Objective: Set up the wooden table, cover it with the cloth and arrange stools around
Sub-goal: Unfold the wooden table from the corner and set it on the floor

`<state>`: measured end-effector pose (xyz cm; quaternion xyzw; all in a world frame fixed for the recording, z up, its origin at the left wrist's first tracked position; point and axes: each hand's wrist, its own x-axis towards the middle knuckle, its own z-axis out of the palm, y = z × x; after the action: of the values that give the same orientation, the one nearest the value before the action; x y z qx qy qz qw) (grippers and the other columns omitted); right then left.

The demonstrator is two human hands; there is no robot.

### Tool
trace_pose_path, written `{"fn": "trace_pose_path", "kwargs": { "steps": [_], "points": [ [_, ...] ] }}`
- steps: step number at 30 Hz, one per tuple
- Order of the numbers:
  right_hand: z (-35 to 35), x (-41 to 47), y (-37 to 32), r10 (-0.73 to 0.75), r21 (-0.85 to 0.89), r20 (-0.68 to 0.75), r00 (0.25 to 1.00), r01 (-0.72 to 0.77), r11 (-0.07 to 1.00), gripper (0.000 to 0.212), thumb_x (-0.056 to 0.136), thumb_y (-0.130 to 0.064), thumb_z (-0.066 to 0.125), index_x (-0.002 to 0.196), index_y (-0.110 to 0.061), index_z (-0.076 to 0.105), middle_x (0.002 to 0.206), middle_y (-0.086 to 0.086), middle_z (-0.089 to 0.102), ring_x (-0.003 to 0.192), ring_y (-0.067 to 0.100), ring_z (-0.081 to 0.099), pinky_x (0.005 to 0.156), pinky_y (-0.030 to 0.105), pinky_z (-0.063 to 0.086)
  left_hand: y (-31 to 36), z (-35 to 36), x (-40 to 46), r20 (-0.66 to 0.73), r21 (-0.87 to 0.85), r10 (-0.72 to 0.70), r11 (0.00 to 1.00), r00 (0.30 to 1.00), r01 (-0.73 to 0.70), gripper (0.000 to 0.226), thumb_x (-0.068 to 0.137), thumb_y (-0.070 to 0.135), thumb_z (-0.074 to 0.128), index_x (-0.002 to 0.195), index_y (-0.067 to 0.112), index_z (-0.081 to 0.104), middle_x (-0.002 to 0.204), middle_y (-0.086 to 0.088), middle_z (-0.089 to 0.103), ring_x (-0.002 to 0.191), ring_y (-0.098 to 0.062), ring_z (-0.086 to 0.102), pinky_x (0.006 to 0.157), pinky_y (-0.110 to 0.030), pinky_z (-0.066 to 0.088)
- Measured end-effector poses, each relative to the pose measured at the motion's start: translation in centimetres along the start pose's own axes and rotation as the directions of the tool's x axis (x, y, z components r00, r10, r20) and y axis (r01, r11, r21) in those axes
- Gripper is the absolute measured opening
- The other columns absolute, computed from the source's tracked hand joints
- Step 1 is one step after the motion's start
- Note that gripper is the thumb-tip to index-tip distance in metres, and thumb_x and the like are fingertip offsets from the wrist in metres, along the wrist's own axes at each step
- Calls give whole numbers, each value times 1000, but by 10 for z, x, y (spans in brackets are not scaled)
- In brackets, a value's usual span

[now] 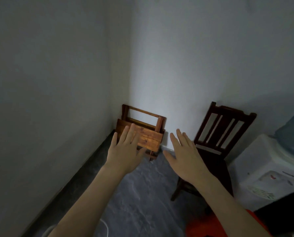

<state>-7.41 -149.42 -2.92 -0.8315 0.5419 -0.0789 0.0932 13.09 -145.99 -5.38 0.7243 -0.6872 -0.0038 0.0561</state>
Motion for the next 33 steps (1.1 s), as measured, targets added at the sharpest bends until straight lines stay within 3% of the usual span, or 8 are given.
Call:
{"fn": "trace_pose_path", "kwargs": {
  "steps": [6,11,15,19,27,33],
  "points": [
    [14,75,8,-19,-33,33,999,20,999,68,101,-52,31,156,-23,2,164,4,-7,151,25,-6,121,43,2,-37,8,72,18,-31,-34,999,999,35,70,99,58,15,156,20,-2,163,-2,-15,149,-19,-13,119,-47,-2],
    [21,135,16,-31,18,59,998,30,999,69,102,-49,33,156,-23,-1,163,2,-11,151,24,-7,121,43,0,-49,25,116,49,-32,-20,999,999,21,92,74,65,-16,155,22,-6,162,-2,-14,150,-20,-12,119,-47,-1],
    [27,187,37,-37,35,83,996,34,999,70,101,-51,34,156,-24,0,163,1,-11,151,24,-6,121,42,1,-55,44,159,110,-18,-42,999,993,44,73,95,62,5,153,22,-12,161,-2,-18,149,-21,-15,121,-49,-1],
    [27,252,81,24,44,66,998,-27,999,71,100,-51,33,156,-21,3,163,5,-11,151,25,-7,122,42,3,-56,57,217,133,10,-62,998,989,61,69,100,56,17,155,21,-7,162,-2,-18,149,-20,-16,120,-48,-3],
    [32,376,145,-10,78,116,993,1,997,69,100,-51,33,156,-21,5,163,6,-10,151,26,-7,122,43,3,-45,63,350,176,109,-89,992,980,71,69,100,57,17,156,20,-2,162,-3,-18,149,-20,-15,119,-48,-4],
    [50,443,168,-80,111,172,982,62,992,67,102,-45,39,156,-17,11,164,5,-3,151,25,-3,120,42,5,-45,91,401,303,95,-276,961,912,260,76,94,65,2,156,21,-2,162,-1,-15,149,-19,-14,117,-48,-10]
  ]
}}
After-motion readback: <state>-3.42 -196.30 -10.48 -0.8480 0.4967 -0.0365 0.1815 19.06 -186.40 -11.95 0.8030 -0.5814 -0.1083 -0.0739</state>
